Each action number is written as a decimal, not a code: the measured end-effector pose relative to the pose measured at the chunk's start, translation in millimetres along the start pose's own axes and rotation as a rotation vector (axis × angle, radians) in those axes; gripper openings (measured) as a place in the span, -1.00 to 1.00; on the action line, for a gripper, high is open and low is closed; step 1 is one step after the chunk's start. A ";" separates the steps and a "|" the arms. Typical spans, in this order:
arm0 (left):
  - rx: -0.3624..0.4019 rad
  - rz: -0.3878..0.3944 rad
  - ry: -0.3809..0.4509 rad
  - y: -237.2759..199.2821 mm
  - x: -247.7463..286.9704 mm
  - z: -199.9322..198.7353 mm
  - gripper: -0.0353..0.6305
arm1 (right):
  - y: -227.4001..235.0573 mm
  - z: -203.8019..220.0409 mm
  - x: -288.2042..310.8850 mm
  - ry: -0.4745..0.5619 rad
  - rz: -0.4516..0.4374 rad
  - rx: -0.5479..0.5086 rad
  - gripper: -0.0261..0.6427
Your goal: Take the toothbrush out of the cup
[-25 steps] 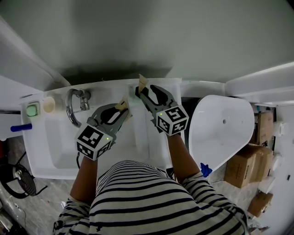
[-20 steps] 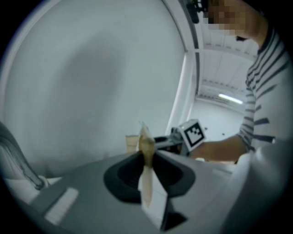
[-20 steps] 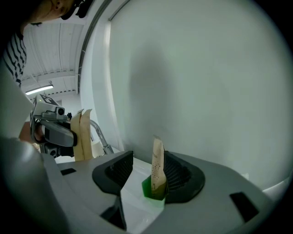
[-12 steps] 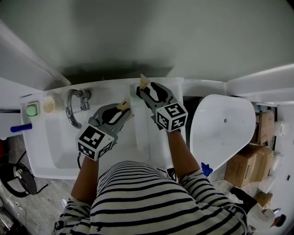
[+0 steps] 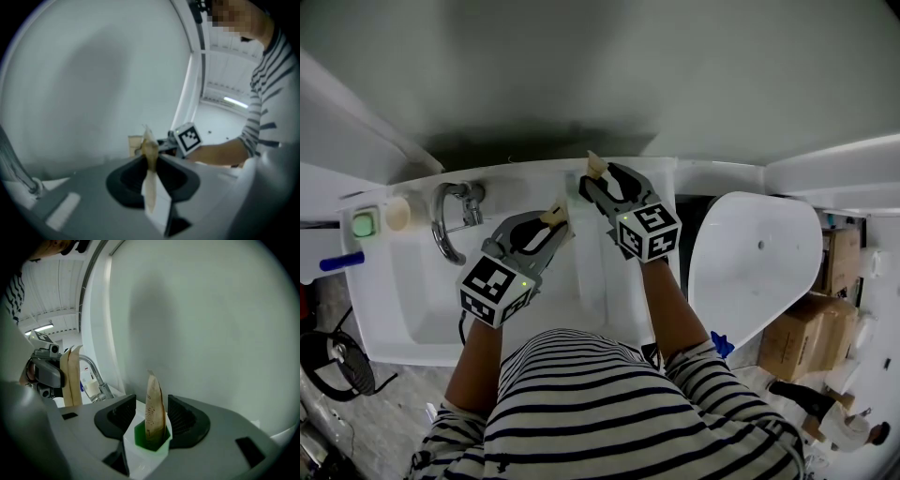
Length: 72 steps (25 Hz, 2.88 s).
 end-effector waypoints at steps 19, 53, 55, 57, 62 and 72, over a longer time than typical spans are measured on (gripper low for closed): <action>-0.010 0.010 -0.006 -3.3 6.3 1.7 -0.68 | 2.9 6.3 24.8 -0.053 -0.032 -0.040 -0.39; 0.029 -0.006 0.005 4.8 -1.4 -7.3 -0.68 | 4.2 -18.4 3.2 0.031 -0.010 -0.087 -0.78; 0.035 -0.009 0.008 6.4 -3.1 -9.4 -0.68 | 3.7 -22.9 -1.1 0.044 -0.006 -0.088 -0.78; 0.041 -0.012 0.012 8.8 -4.7 -11.9 -0.68 | 3.6 -27.6 -6.1 0.056 -0.001 -0.091 -0.78; 0.057 -0.018 0.024 14.9 -9.8 -15.7 -0.68 | 0.8 -40.1 -20.7 0.102 0.010 -0.093 -0.78; 0.098 -0.023 0.044 30.4 -19.6 -24.7 -0.68 | -7.4 -65.8 -59.8 0.203 0.028 -0.092 -0.78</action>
Point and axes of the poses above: the fingertips, and each gripper's own axes: x forward along the fingers, y to its right, z out of its underside, the point moved 8 cm from there along -x, backward along the fingers, and after that the axes turned 10 degrees about z, right-handed, at the moved point
